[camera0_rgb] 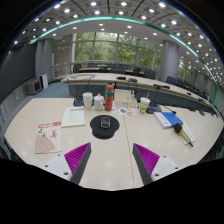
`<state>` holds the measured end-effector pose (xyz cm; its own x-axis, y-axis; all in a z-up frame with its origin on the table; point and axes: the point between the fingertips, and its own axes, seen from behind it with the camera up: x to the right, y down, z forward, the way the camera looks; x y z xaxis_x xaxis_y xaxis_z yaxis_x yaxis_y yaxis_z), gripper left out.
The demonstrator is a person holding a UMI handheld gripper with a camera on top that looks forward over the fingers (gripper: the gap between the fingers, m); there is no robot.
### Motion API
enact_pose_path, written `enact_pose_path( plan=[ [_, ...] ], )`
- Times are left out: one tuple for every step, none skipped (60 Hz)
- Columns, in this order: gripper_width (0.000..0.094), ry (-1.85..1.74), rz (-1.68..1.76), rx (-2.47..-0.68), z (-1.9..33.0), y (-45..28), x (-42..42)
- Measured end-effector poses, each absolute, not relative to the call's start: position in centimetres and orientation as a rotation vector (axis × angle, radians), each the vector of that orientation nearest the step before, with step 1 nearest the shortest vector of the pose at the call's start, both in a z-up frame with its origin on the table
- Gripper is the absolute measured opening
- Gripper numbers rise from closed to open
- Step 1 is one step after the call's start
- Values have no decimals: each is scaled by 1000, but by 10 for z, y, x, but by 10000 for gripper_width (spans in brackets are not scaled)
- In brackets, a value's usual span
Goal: Arrange mouse
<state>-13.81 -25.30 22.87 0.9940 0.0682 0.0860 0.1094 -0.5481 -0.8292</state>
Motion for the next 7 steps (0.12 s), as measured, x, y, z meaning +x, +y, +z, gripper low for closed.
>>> enact_pose_path(
  plan=[
    [854,-125,-55,-2152,230,-255,-139],
    [854,-126,-56,-2149,231,-256,-139],
    [854,-128,-56,-2144,232,-256,-140],
    [856,-130,-55,-2140,234,-257,-141],
    [856,-131,-53,-2137,234,-257,-141],
    [854,-131,-50,-2137,234,-257,-141],
    [854,-131,-45,-2140,233,-257,-142]
  ],
)
